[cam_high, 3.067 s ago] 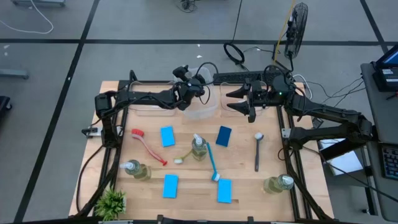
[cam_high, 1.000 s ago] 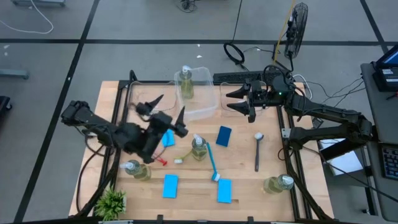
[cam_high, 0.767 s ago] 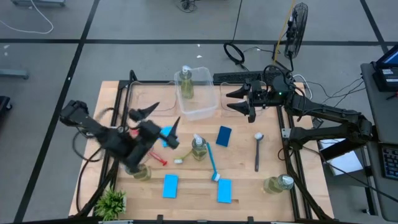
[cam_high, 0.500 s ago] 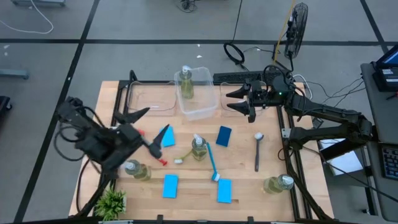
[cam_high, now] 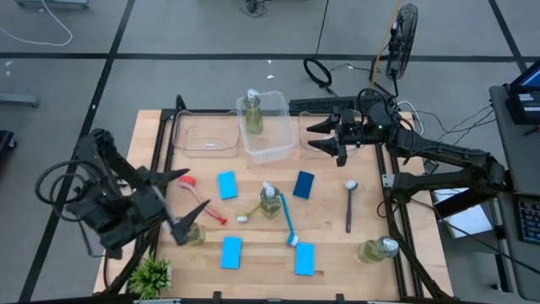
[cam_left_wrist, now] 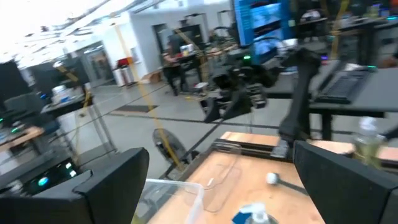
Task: Pick & Place Kitchen Sink Supplies
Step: Put the green soap dispenser into the transparent white bin
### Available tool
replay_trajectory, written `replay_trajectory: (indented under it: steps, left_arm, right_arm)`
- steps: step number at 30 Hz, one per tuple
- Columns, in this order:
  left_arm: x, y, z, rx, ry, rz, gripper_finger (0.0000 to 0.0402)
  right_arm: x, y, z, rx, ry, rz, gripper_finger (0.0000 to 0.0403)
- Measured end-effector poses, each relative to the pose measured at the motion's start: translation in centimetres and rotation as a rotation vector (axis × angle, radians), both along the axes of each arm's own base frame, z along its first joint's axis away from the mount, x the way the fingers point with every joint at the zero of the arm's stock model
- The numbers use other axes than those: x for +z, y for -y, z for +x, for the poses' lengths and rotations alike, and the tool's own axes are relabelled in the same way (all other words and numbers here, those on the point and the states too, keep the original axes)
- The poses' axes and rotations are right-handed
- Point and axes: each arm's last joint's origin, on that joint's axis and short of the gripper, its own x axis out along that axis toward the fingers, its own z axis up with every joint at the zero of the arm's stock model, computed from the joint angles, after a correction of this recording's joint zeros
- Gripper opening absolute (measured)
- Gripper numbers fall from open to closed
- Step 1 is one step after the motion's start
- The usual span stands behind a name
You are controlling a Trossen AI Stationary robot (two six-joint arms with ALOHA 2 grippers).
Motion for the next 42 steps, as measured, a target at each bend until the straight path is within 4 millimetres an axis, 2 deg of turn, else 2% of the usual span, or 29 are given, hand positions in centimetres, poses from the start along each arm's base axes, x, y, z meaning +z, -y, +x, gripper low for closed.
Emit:
replay_trajectory:
  steps: [5, 12, 23, 34, 42]
  left_arm:
    - [-0.1, 1.0, -1.2, -0.063, 0.010, -0.015, 0.0399]
    - [-0.2, 1.5, -1.6, -0.085, 0.070, -0.115, 0.0399]
    - [-2.3, 3.3, -1.9, -0.126, 0.075, -0.129, 0.0399]
    - [-4.8, 3.8, -1.8, -0.133, 0.095, -0.166, 0.0399]
    - [-5.2, 4.0, -2.2, -0.147, 0.109, -0.195, 0.0399]
  right_arm:
    - [0.0, 0.0, 0.0, 0.000, 0.000, 0.000, 0.0222]
    - [0.0, 0.0, 0.0, 0.000, 0.000, 0.008, 0.0222]
    - [0.0, 0.0, 0.0, 0.000, 0.000, 0.008, 0.0222]
    - [0.0, 0.0, 0.0, 0.000, 0.000, 0.008, 0.0222]
    - [0.0, 0.0, 0.0, 0.000, 0.000, 0.009, 0.0222]
